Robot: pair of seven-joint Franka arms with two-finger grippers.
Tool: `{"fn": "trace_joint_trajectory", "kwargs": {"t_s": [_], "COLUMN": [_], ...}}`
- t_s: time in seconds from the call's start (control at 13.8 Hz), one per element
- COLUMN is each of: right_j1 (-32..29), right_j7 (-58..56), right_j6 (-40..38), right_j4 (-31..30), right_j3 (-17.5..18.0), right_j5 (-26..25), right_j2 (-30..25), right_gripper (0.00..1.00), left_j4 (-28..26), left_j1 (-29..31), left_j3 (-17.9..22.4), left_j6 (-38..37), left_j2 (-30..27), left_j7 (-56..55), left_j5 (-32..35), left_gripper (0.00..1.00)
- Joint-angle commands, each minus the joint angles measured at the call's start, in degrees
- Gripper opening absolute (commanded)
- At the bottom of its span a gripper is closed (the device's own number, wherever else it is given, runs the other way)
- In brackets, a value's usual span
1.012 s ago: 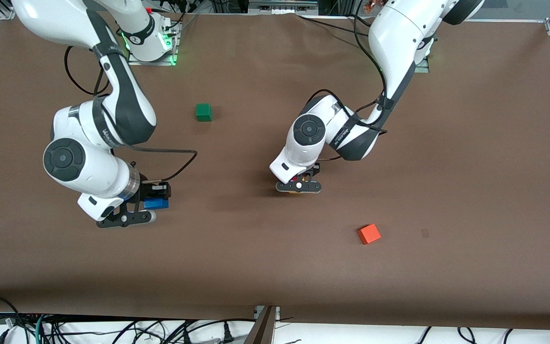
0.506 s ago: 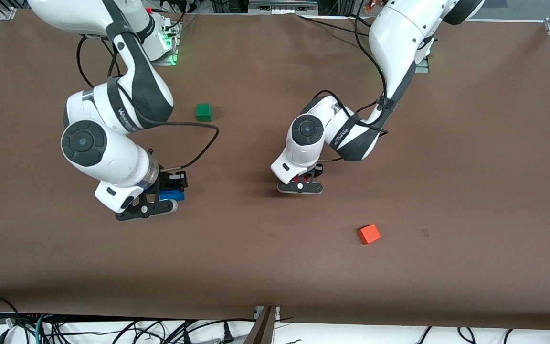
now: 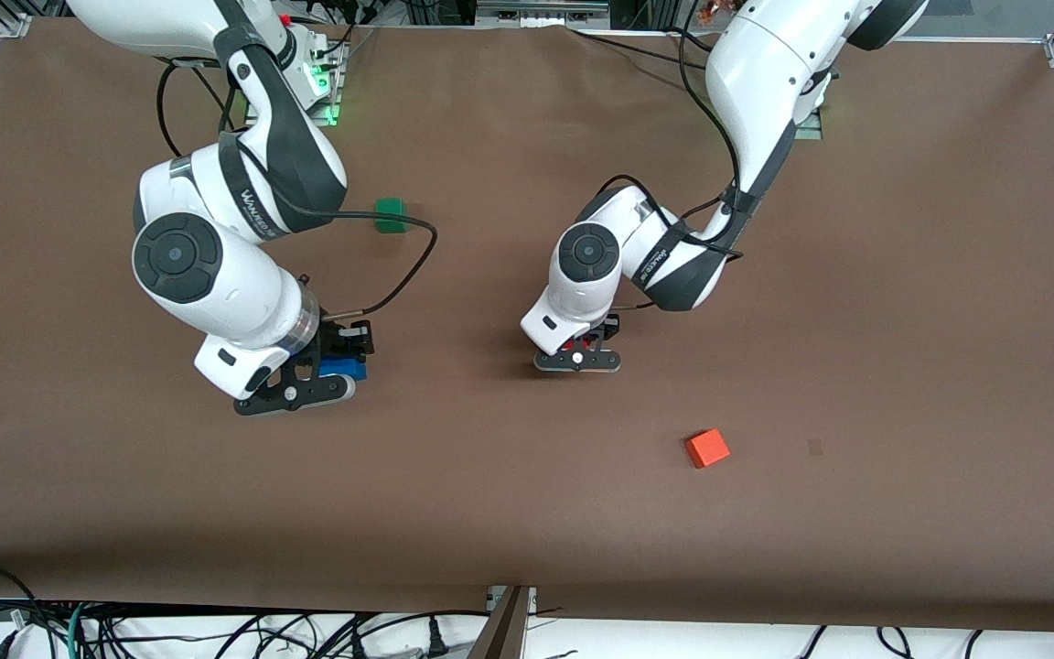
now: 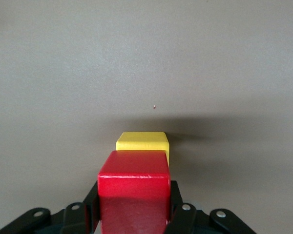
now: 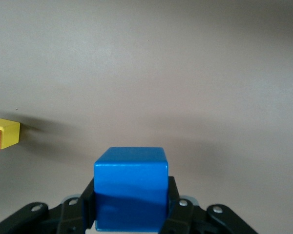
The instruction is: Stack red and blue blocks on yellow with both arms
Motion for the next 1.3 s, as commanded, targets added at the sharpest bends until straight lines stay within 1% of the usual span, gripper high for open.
{"fn": "trace_joint_trajectory", "kwargs": {"t_s": [0.0,0.36,0.43,0.51,0.58,0.87,0.94,1.23], "right_j1": [0.47,2.93,3.37,3.63,3.81,4.08,4.08,4.25], "right_j7": [2.37,8.86,9.4,9.75,9.76,9.85,9.85,11.15], "right_j6": [-1.21,0.37,0.9,1.16,1.34,1.34,1.34,1.34], "right_j4": [2.12,1.68,1.77,1.77,1.77,1.77,1.77,1.68], "right_j3": [-0.11,-0.11,-0.11,-0.11,-0.11,-0.11,-0.11,-0.11], "right_j5": [0.53,0.53,0.53,0.53,0.53,0.45,0.45,0.53], "right_j2": [1.17,2.75,3.1,3.28,3.46,3.46,3.46,3.46], "right_gripper": [0.12,0.12,0.12,0.12,0.12,0.12,0.12,0.12], "left_j4": [2.26,3.22,3.57,3.66,3.58,3.57,3.58,2.87], "left_j1": [-0.14,-0.4,-0.58,-0.67,-0.75,-0.49,0.38,7.93], "left_j3": [0.42,0.42,0.42,0.51,0.43,0.42,0.51,0.6], "left_j6": [-0.72,-0.72,-0.72,-0.72,-0.63,-0.89,-1.42,-8.61], "left_j2": [1.33,2.03,2.47,2.56,2.65,1.42,0.02,-9.19], "left_j7": [-1.17,-1.26,-1.26,-1.26,-1.0,-1.08,-0.82,1.45], "left_j5": [1.39,1.31,1.31,1.48,1.65,1.31,1.04,0.87], "left_gripper": [0.32,0.32,0.36,0.56,1.0,1.0,1.0,1.0]}}
